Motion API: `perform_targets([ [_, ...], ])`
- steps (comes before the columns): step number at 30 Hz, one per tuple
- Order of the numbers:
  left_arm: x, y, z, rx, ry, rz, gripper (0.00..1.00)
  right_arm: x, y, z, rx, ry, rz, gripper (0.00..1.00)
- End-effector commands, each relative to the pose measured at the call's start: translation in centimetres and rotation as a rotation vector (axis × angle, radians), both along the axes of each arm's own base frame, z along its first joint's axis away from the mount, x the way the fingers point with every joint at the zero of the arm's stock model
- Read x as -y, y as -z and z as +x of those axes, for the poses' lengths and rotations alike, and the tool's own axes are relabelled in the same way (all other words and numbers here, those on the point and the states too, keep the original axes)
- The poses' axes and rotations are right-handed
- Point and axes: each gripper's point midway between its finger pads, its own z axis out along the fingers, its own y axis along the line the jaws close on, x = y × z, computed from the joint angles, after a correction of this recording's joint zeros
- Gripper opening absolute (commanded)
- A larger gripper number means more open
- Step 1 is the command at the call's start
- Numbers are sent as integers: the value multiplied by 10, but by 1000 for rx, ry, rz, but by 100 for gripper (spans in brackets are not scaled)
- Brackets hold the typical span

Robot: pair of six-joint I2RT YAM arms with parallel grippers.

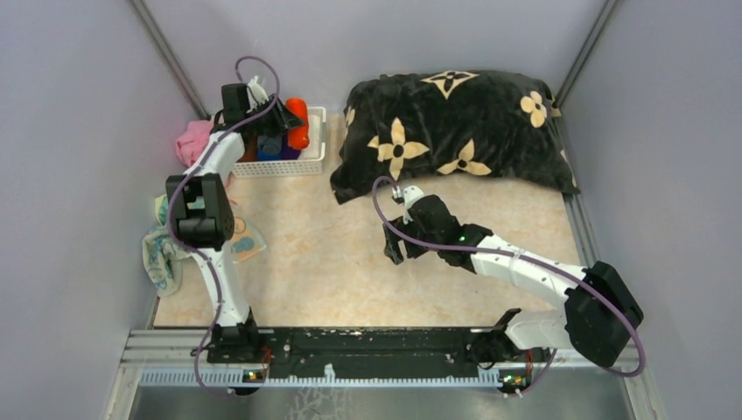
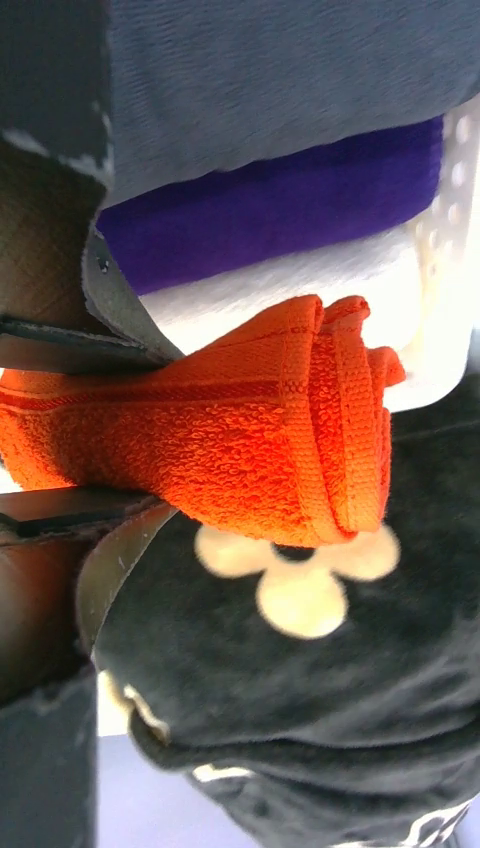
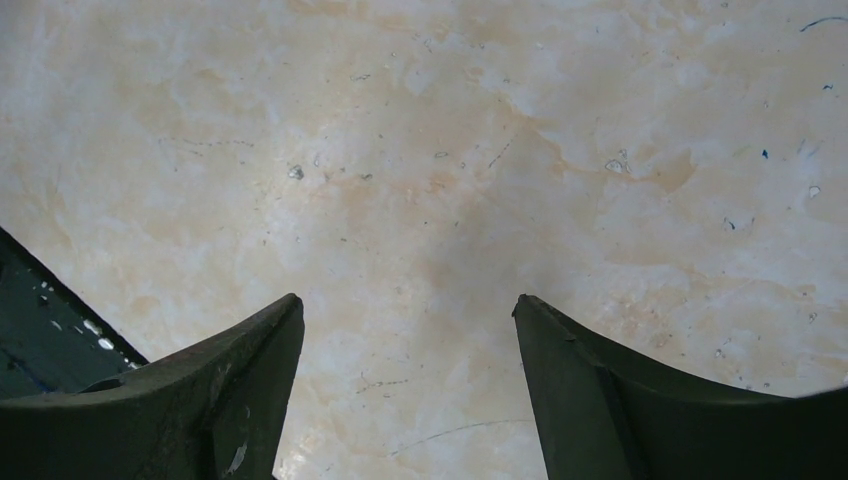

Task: Roll the towels
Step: Place the towel in the bin.

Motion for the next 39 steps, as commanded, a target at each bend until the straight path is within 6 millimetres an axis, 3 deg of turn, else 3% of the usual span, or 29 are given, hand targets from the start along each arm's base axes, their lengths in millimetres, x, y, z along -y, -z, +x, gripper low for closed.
perform_targets([
  [1,-5,4,23,18,42,30,0,-3,-13,16,51,14,5,77],
  [8,-15,57,57,-32,29,84,0,-5,-7,20,36,16,-9,77],
  [9,-16,72,59,-56,32,88,1,-5,-5,20,33,17,-11,77],
  [13,-27,106,63,-114,-3,143,10,-5,-2,20,24,15,-14,77],
  [16,-31,115,62,-130,-17,172,23,-5,-1,19,19,15,-15,77],
  [22,-34,97,65,-110,-51,171,44,-4,-3,18,20,15,-8,77],
  [25,-36,88,66,-112,-81,155,46,-4,-5,17,24,18,0,77],
  [26,-35,86,66,-113,-82,146,43,-3,-5,16,22,18,1,77],
  [28,-30,85,64,-128,-64,123,22,-3,-8,15,25,16,6,77],
  [30,-28,81,59,-158,-48,113,11,-1,-11,13,27,18,7,77],
  [39,-13,22,29,-139,34,49,11,0,-19,8,36,25,47,77],
])
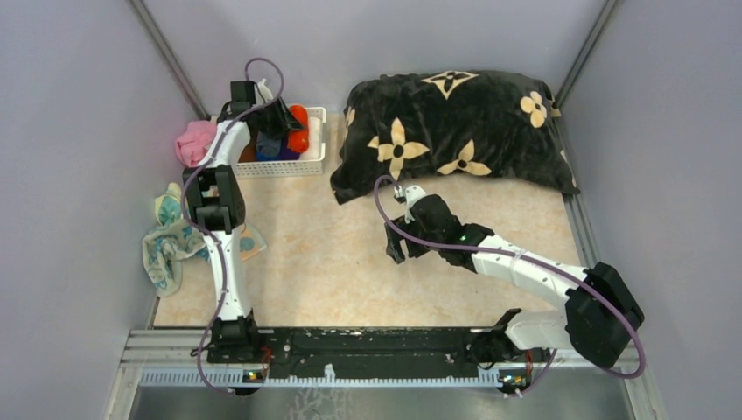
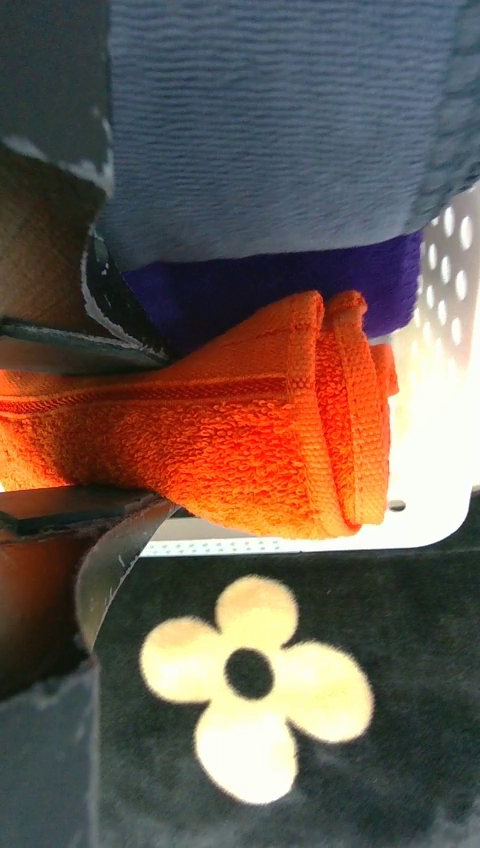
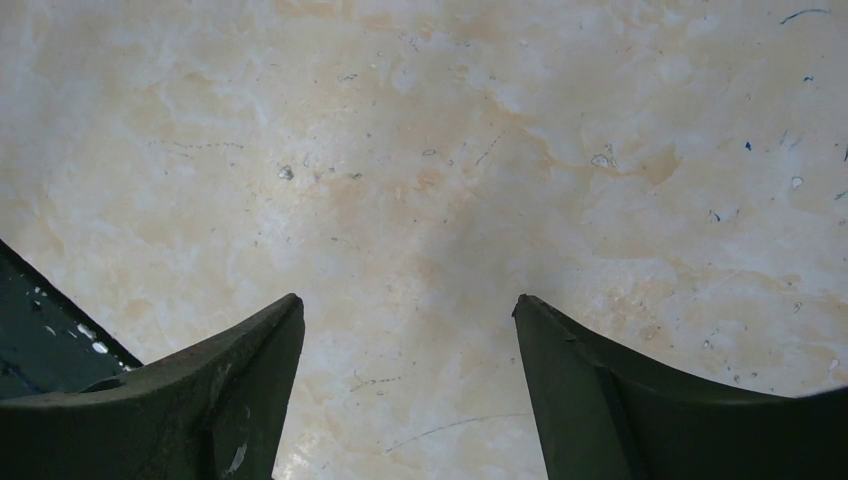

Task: Roll the towels
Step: Place the towel in the bin.

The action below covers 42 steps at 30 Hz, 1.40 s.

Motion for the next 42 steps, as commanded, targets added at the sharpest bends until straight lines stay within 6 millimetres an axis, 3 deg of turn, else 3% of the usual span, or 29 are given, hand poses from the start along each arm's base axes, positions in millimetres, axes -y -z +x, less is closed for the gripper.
perform_targets([
  [1,6,-45,-20,22,52,-38,11,-6,-23,5,43,8,72,77],
  [4,2,-31,-19,-4,41,-24,12,-6,-23,5,40,9,79,77],
  [9,3,19,-21,-97,51,-5,18,-6,-18,3,31,12,76,77],
  [12,-1,44,-17,-122,29,40,32,-7,-14,3,24,9,75,77],
  [15,-5,57,-13,-121,13,65,40,-9,-12,4,16,4,73,77],
  [21,-11,34,-7,-58,-18,93,64,-9,-13,2,19,1,84,77],
  [32,-13,-9,-3,23,-52,81,77,-5,-20,-1,28,4,94,77],
  [36,-13,-35,-2,73,-67,66,99,-5,-22,-2,34,5,101,77],
  [42,-20,-69,-7,126,-112,85,99,-5,-28,-4,40,0,114,77],
])
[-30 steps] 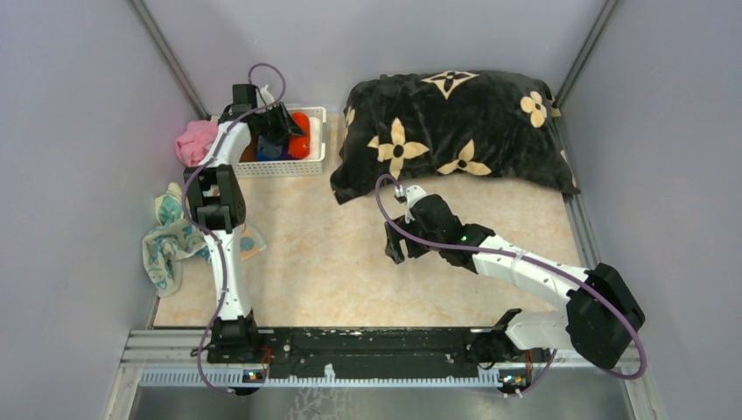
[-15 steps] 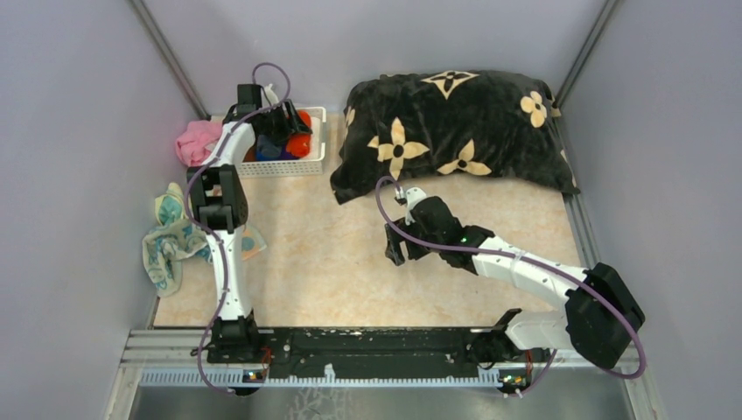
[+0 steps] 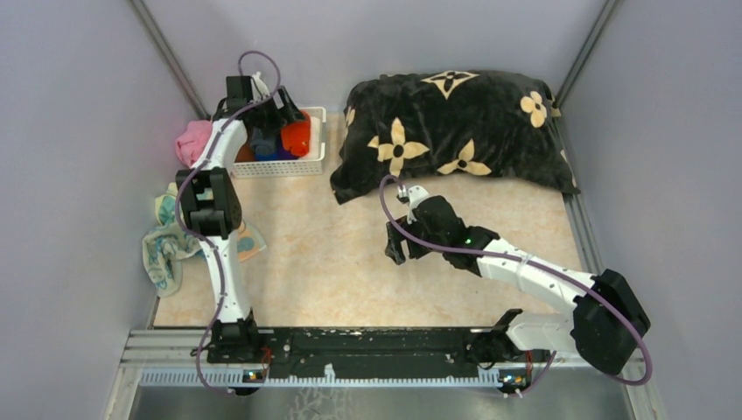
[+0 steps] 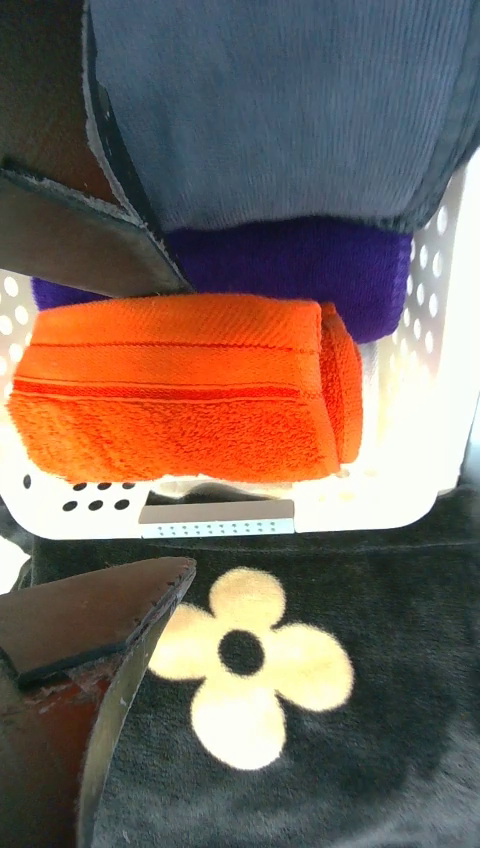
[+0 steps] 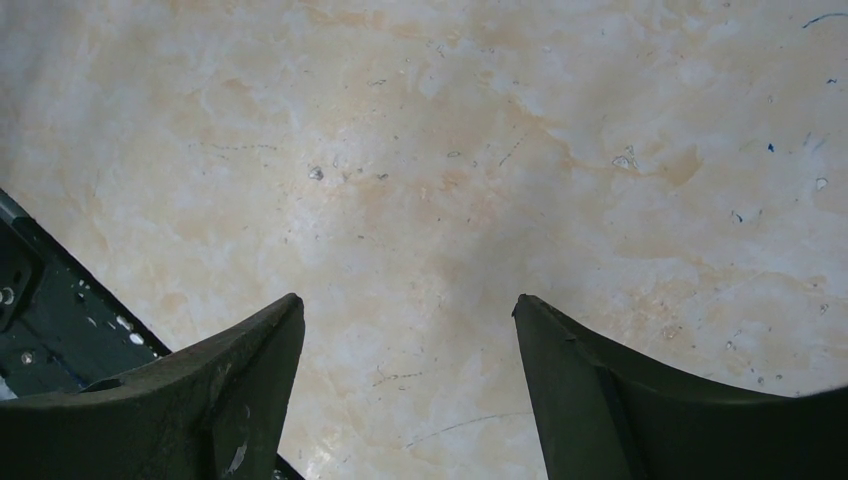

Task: Roll the towels
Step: Place the towel in the bin, then move the towel to the center of the board.

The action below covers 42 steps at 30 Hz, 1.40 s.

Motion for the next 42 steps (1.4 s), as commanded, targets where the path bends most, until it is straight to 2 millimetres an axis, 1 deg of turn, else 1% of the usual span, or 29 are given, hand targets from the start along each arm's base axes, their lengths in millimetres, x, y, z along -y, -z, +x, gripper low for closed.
perform_targets([
  [1,-17,-50,-1,100,-69,38,99,0,-18,2,37,8,51,77],
  [5,-21,-65,-13,113,-87,52,99,2,-21,1,46,10,51,77],
  [8,-21,-71,-27,105,-82,62,99,5,-22,1,55,16,48,77],
  [10,-23,-79,-39,108,-86,78,99,7,-25,1,66,19,47,77],
  [13,-40,-90,-60,108,-155,136,99,12,-30,2,95,31,42,77],
  [14,-46,-89,-69,95,-172,150,99,14,-33,3,110,37,36,77],
  [16,-62,-89,-91,64,-238,182,99,19,-34,4,128,44,25,77],
  [18,-81,-82,-119,16,-314,238,99,21,-36,5,145,47,22,77],
  [21,-109,-67,-164,-38,-404,320,99,23,-37,3,162,46,37,77],
  [23,-124,-50,-194,-83,-450,338,99,22,-39,2,170,38,54,77],
  [25,-138,-27,-221,-143,-495,355,96,20,-40,0,175,29,69,77],
  [26,-143,-11,-237,-192,-515,359,95,20,-40,0,178,26,75,77],
  [28,-147,18,-261,-279,-548,355,93,19,-40,-2,179,20,85,77],
  [29,-146,30,-268,-311,-558,345,91,18,-40,-2,180,18,88,77],
  [31,-140,53,-280,-374,-564,316,88,18,-41,-2,185,16,97,77],
  [34,-134,83,-290,-467,-581,279,84,17,-42,-4,187,8,107,77],
  [36,-133,103,-294,-519,-601,272,81,17,-42,-5,189,5,115,77],
  [38,-129,118,-295,-562,-608,247,77,17,-44,-7,194,5,125,77],
  [40,-124,131,-297,-600,-607,219,68,18,-45,-8,196,6,133,77],
  [42,-114,140,-300,-626,-586,174,54,19,-47,-9,203,9,138,77],
])
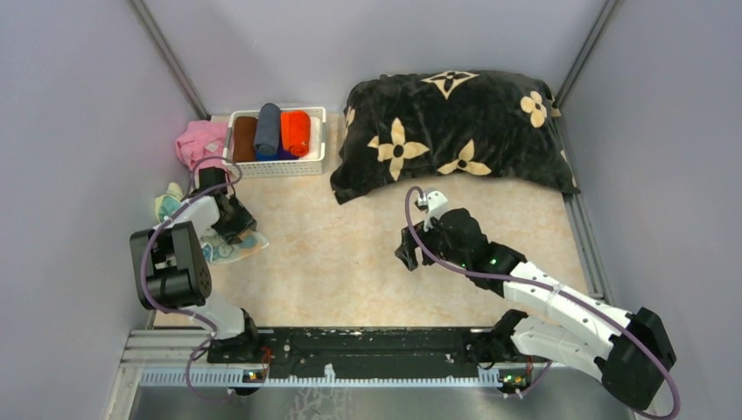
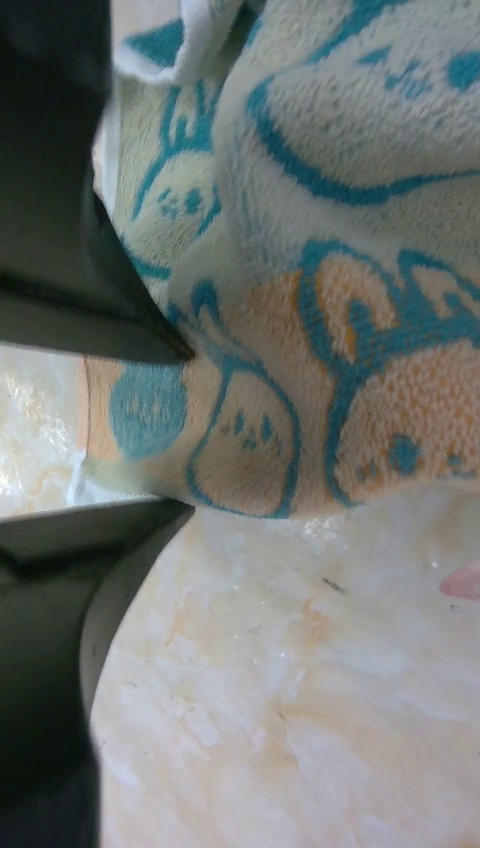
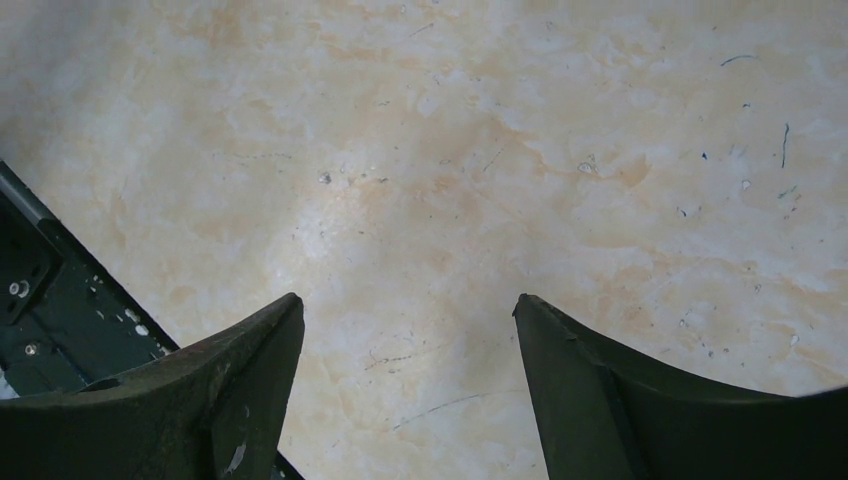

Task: Roll the towels
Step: Move the towel to the center of the board.

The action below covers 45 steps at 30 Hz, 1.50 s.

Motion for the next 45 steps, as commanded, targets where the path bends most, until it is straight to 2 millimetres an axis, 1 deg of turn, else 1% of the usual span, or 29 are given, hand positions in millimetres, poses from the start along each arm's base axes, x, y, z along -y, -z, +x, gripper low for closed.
perform_targets([
  [1,24,26,-4,-23,-22,-114,45,-2,-23,5,72,1,71,77],
  [3,40,28,-9,-23,6,-140,28,-2,-25,5,79,4,75,77],
  [5,65,24,-13,-13,65,-166,13,-1,-27,5,83,6,77,77],
  [6,82,18,-15,-3,101,-181,10,-1,-29,5,84,6,79,77],
  [8,121,3,-17,29,185,-215,7,-1,-32,5,90,10,82,77],
  [12,218,-44,-19,138,366,-314,8,5,-42,8,112,48,90,77],
  [14,271,-69,-19,206,473,-375,11,10,-46,11,120,82,92,77],
  [16,327,-91,-19,253,588,-440,16,16,-50,13,132,120,93,77],
  [17,357,-100,-21,263,655,-469,21,20,-52,15,137,142,91,77],
  [18,389,-111,-28,274,741,-498,27,25,-55,18,145,177,89,77],
  [19,415,-121,-29,289,808,-517,34,30,-56,19,147,204,83,77],
  [20,437,-127,-31,298,869,-523,42,34,-59,20,153,225,81,77],
  [21,453,-135,-30,319,917,-519,47,38,-60,20,156,245,79,77],
  [22,465,-142,-28,338,950,-513,53,41,-62,21,160,262,79,77],
  [23,471,-146,-26,353,967,-517,56,44,-63,20,161,275,78,77],
  [25,469,-150,-27,388,978,-515,61,48,-63,19,157,291,72,77],
  [27,453,-144,-28,419,959,-476,67,51,-57,18,140,298,54,77],
  [30,417,-128,-38,403,903,-440,69,50,-39,18,92,299,7,77],
  [34,358,-102,-55,366,798,-403,70,43,-9,24,28,290,-78,75],
  [35,342,-98,-58,367,764,-383,71,40,-4,27,18,281,-92,74],
  [37,308,-87,-63,360,688,-335,72,24,1,33,5,231,-93,72],
  [39,274,-78,-64,360,607,-295,72,7,4,41,-1,185,-87,70],
  [41,240,-73,-63,378,519,-274,72,-9,9,52,-7,152,-91,68],
  [42,222,-70,-63,392,473,-253,73,-16,17,59,-18,141,-106,67],
  [43,208,-69,-62,408,435,-237,74,-22,20,66,-17,132,-110,67],
  [45,186,-60,-60,412,376,-193,76,-35,31,79,-27,117,-123,66],
])
